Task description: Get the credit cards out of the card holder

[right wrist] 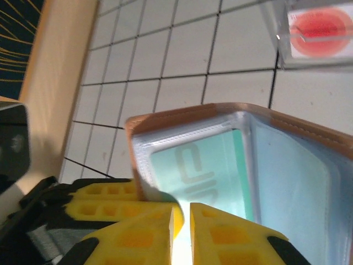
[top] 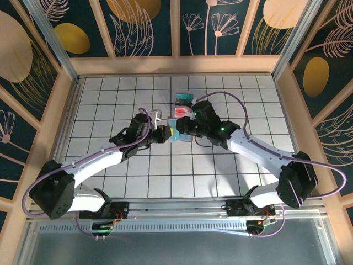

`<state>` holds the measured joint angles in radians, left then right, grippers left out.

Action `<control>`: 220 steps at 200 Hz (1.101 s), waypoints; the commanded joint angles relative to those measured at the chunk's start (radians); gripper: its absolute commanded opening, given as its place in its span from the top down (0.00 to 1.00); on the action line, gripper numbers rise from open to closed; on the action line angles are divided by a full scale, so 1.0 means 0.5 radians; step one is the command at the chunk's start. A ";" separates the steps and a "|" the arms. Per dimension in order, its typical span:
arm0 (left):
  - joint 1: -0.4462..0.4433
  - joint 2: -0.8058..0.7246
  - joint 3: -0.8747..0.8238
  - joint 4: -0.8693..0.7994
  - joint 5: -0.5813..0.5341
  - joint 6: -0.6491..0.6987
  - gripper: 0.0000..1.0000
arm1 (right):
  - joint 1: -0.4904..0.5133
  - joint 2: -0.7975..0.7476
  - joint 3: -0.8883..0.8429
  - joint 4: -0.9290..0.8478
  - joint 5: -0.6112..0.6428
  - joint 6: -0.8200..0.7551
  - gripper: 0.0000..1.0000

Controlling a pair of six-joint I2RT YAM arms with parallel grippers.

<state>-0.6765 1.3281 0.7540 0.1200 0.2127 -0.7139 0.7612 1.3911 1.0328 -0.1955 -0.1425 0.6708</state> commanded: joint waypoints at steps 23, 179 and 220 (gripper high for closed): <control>-0.012 0.055 -0.191 0.422 0.161 -0.224 1.00 | -0.102 0.068 -0.193 0.034 -0.106 0.070 0.86; -0.021 0.590 -0.332 0.940 0.266 -0.221 1.00 | -0.404 0.407 -0.489 0.330 -0.307 -0.035 0.86; -0.021 0.689 -0.357 1.018 0.238 -0.217 0.94 | -0.417 0.525 -0.459 0.326 -0.280 -0.069 0.87</control>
<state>-0.6811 1.6421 0.5850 0.5560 0.3332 -0.8425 0.5575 1.6215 0.8021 -0.0414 -0.2890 0.6662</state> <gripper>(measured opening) 0.045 0.135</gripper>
